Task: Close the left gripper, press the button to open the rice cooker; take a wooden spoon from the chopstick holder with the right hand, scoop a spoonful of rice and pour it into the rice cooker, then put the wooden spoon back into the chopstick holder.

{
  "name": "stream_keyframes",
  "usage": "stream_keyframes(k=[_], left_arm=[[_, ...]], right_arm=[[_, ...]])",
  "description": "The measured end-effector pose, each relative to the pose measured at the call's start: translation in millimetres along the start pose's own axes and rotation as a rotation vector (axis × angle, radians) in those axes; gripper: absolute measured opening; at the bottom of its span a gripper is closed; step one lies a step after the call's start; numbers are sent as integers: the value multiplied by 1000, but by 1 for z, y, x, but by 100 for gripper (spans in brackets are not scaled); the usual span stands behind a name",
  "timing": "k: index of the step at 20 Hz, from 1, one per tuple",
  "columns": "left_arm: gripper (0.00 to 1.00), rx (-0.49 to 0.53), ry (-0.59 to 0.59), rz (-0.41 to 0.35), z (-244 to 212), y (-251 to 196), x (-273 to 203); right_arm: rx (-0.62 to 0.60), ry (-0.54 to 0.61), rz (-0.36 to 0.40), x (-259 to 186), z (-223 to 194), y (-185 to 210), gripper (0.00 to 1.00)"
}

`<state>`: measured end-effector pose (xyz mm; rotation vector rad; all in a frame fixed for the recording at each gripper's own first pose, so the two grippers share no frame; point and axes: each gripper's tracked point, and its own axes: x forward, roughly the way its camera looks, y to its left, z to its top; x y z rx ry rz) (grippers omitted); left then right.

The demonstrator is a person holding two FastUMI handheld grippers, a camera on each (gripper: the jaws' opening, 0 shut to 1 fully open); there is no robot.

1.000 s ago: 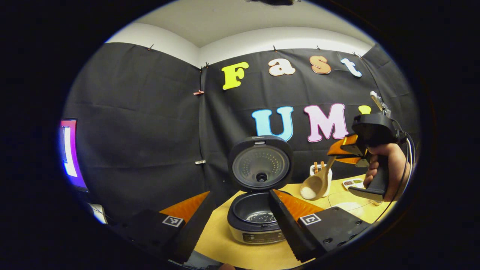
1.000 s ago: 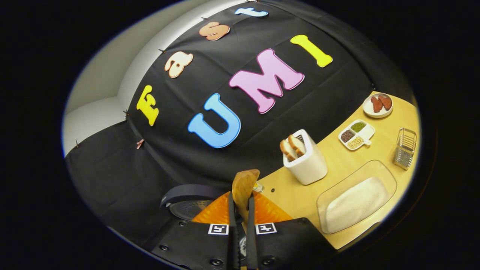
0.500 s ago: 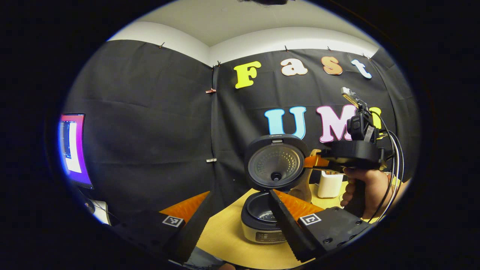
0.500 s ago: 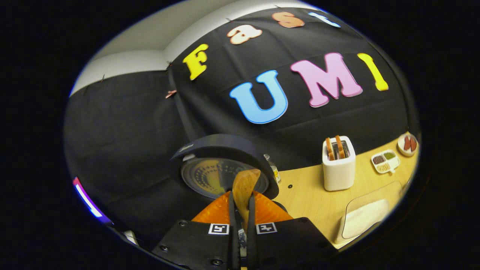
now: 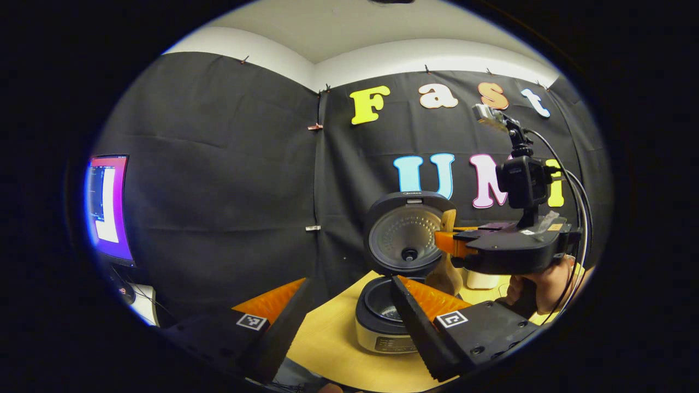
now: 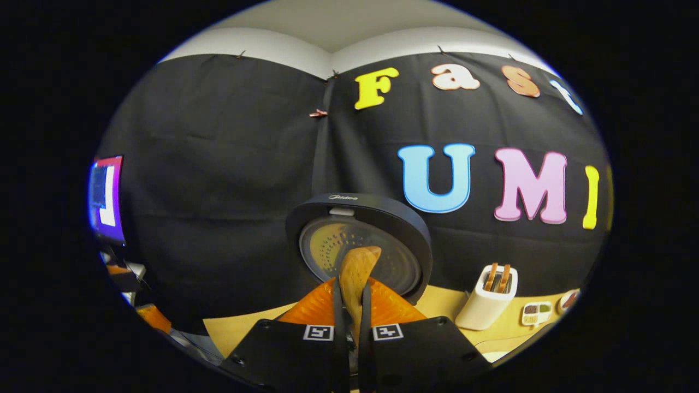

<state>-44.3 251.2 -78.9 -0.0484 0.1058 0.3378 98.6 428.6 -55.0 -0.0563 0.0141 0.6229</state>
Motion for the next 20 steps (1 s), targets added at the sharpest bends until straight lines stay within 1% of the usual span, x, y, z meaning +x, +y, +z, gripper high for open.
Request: stream_keyframes(k=[1, 3, 4, 5, 7, 9, 12, 15, 18, 20], left_arm=[[97, 0, 0, -2, 1, -1, -1], [96, -16, 12, -6, 0, -1, 0], [99, -32, 16, -3, 2, -1, 1], [97, -39, 16, 4, 6, 0, 2], [97, -12, 6, -3, 9, -6, 2], [98, 20, -1, -21, 12, -14, 3], [98, 31, -14, -67, 20, -38, 1], [98, 19, -14, -144, 21, -83, 3], [98, 1, -5, -236, 21, -132, 3], [98, 13, -16, -268, 24, -156, 1]], right_arm=[[-18, -14, 3, -1, 2, 0, 11], [6, -16, 19, -1, -4, 1, 11], [31, -11, 18, 0, -5, -1, 11], [67, -7, 10, -1, -5, -4, 11], [163, 0, -14, -8, -1, -8, 11], [245, -10, -55, -19, 9, -28, 11], [270, -57, -134, -40, 23, -82, 11], [276, -67, -233, -73, 23, -137, 11], [277, -59, -376, -115, 12, -209, 11], [288, -48, -481, -144, 2, -260, 11]])
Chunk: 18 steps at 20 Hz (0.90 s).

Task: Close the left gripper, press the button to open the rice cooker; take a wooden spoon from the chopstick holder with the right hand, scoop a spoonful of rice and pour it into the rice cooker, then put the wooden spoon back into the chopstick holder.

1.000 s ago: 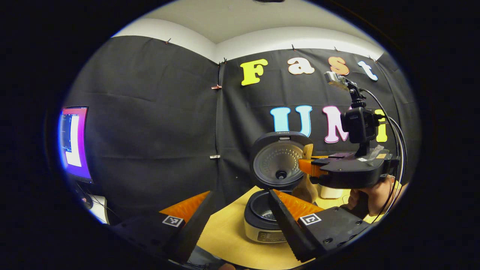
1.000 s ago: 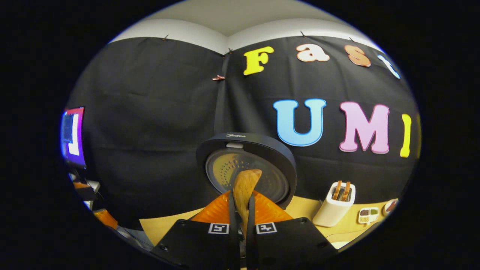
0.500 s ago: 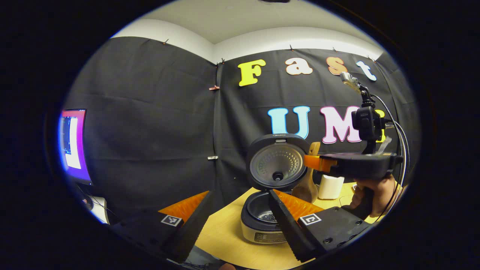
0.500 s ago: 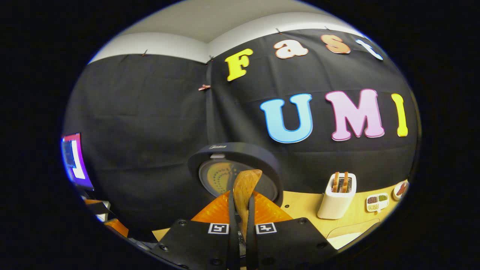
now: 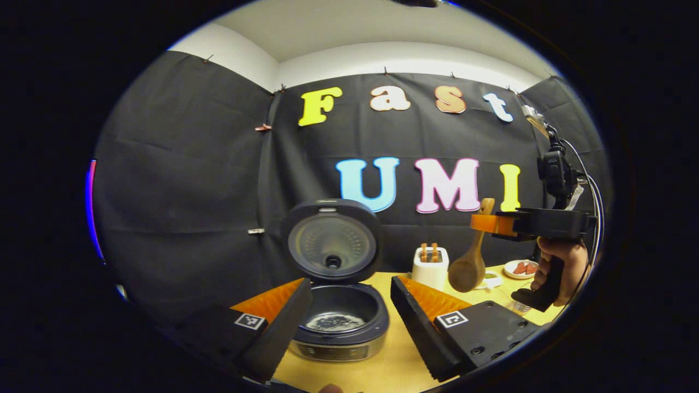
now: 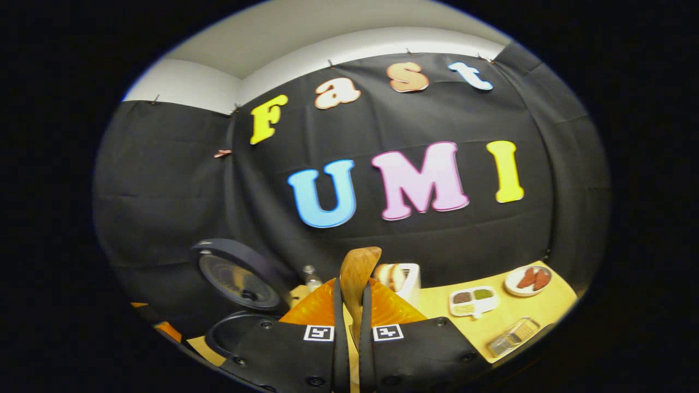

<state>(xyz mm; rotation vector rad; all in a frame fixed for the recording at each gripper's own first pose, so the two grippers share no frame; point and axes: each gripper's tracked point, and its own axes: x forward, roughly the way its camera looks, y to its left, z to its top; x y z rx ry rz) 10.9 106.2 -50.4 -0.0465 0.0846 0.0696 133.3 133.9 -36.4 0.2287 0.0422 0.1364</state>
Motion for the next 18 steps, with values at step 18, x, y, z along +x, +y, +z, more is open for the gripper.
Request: stream_keyframes(k=[18], left_arm=[[97, 57, -5, -109, 13, -95, 12]], right_arm=[[0, 141, -446, -15, -83, -271, 11]])
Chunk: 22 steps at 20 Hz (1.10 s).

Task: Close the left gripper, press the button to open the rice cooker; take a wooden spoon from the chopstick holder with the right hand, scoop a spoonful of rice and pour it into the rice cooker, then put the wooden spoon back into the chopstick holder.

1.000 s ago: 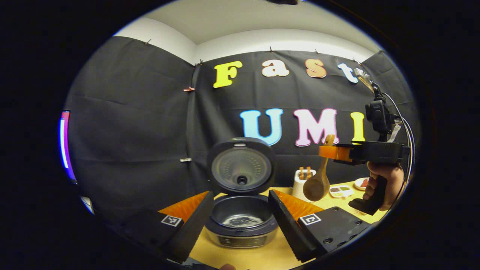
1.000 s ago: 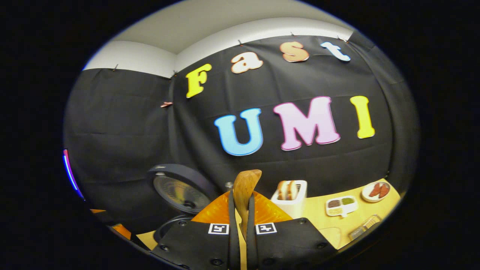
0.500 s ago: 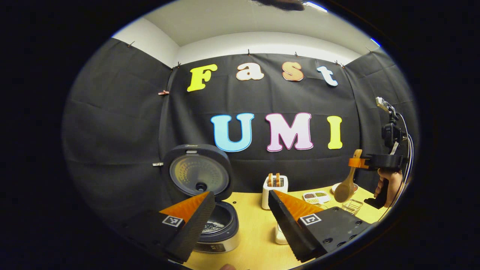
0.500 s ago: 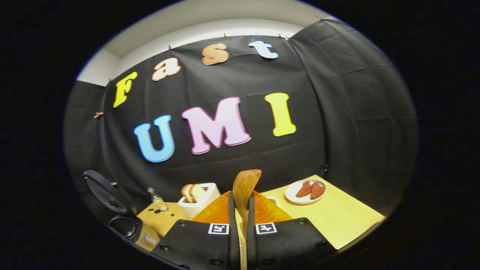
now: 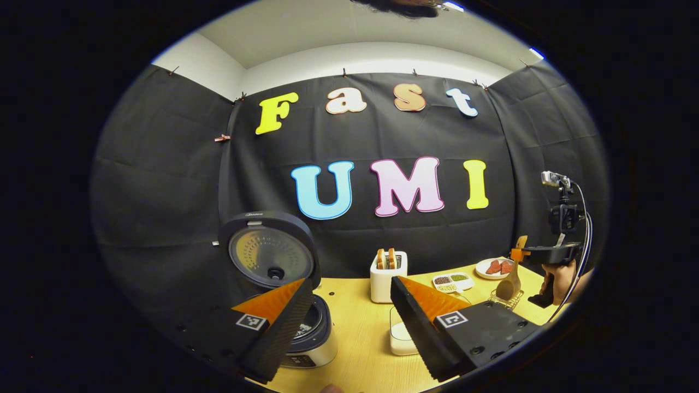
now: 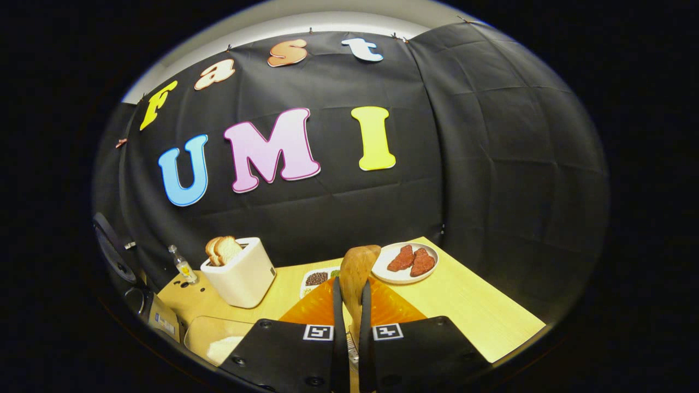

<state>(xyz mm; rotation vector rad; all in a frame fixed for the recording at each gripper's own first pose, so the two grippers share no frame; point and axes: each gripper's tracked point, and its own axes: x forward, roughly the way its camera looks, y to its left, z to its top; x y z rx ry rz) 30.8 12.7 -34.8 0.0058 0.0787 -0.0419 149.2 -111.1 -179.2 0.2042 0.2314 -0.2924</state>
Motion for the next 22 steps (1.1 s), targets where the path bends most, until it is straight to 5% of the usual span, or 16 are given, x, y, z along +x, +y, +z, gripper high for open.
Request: stream_keyframes(k=[22], left_arm=[[97, 5, -24, -27, 6, -7, -17]], right_arm=[[-1, 162, -45, -66, -69, -12, 15]])
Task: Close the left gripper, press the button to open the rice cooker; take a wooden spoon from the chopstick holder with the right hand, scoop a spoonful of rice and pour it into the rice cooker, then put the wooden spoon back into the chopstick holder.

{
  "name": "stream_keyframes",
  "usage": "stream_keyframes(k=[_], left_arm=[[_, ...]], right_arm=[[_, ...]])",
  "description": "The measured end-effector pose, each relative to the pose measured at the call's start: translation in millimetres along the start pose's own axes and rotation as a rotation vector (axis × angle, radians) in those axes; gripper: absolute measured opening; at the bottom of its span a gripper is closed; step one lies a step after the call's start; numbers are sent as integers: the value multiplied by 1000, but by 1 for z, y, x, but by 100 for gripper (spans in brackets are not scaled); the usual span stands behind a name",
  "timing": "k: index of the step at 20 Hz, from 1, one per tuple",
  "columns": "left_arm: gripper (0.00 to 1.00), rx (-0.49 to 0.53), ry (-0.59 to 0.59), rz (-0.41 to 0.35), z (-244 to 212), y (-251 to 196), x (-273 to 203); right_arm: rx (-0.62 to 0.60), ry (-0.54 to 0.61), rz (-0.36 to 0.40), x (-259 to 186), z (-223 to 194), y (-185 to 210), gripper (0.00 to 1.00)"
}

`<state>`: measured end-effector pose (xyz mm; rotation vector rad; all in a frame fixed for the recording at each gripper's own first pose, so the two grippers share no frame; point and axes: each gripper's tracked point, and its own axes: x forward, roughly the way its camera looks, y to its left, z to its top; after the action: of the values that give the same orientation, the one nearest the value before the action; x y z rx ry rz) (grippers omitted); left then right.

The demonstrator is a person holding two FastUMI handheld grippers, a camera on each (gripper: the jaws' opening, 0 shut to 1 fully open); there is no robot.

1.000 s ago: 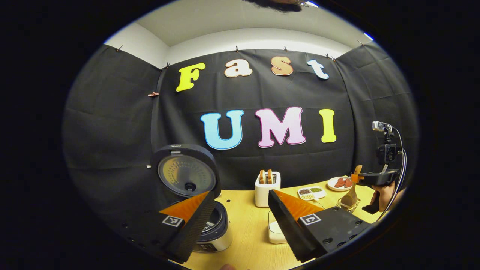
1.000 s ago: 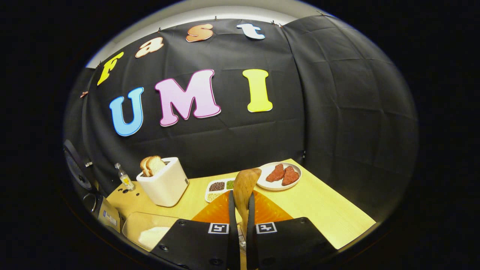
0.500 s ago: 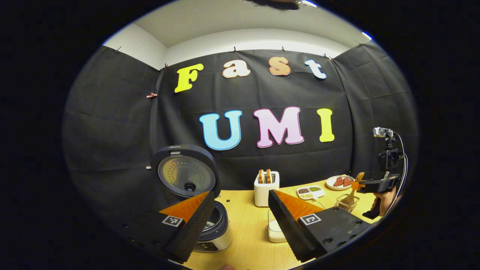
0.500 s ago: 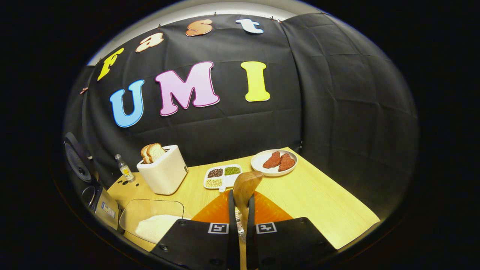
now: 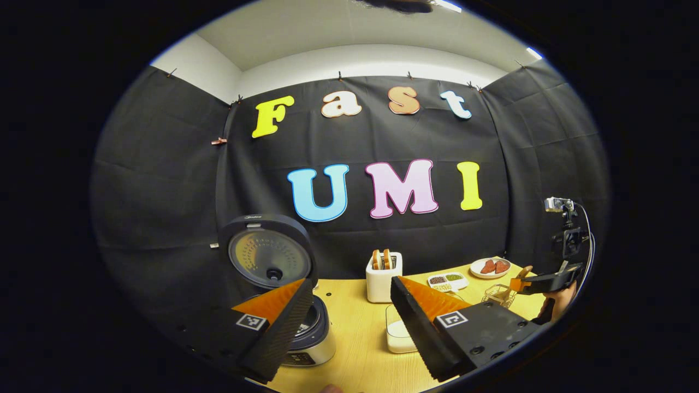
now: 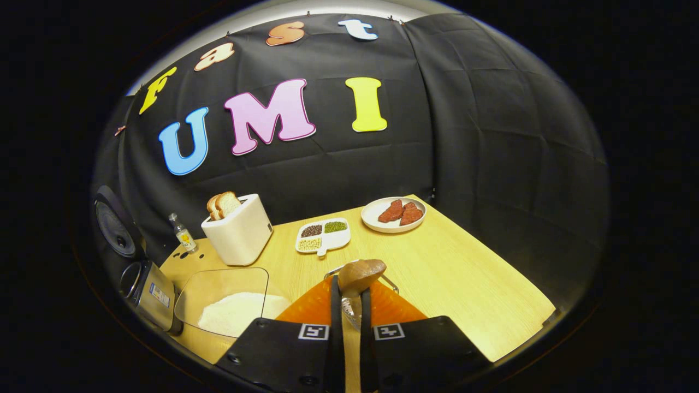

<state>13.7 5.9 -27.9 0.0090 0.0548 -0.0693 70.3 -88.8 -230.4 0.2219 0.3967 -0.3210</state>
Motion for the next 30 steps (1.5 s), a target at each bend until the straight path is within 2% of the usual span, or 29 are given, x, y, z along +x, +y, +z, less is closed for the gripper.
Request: stream_keyframes(k=[2, 3, 4, 6, 7, 8, 11, 12, 13, 15, 18, 26, 27, 28, 30], left_arm=[[97, -2, -3, 2, 0, 1, -2], [97, -3, -5, 1, 0, 0, -2], [97, -5, -8, 6, 1, 1, -1], [97, -13, -19, 13, 5, 4, -1], [97, -13, -25, 17, 6, 5, 0], [97, -13, -32, 19, 9, 7, 1], [97, -14, -62, 25, 19, 12, 9], [97, -11, -67, 26, 22, 15, 12], [97, -10, -69, 15, 22, 15, 18], [97, -3, -74, 21, 25, 26, 28], [97, 20, -101, 34, 36, 42, 44], [96, 44, -162, 56, 78, 102, 97], [94, 68, -155, 67, 82, 112, 107], [96, 97, -152, 75, 86, 121, 116], [96, 125, -159, 79, 96, 132, 134]], right_arm=[[-1, 12, -34, -4, -4, -8, 19], [7, 12, -46, -9, -4, -12, 18], [15, 9, -54, -14, -4, -13, 25], [16, -3, -61, -23, -3, -16, 29], [7, 1, -71, -27, -5, -18, 24], [3, 8, -70, -31, -8, -20, 32], [-3, 17, -79, -47, -9, -23, 34], [14, 16, -78, -54, -5, -24, 26], [30, 3, -73, -64, 1, -20, 34], [4, -22, -61, -77, 10, -14, 34], [-56, -99, -17, -99, 33, 3, 34], [-199, -235, 158, -128, 72, 90, 39], [-214, -244, 181, -131, 74, 101, 39], [-230, -244, 208, -133, 73, 113, 42], [-250, -248, 243, -135, 72, 129, 48]])
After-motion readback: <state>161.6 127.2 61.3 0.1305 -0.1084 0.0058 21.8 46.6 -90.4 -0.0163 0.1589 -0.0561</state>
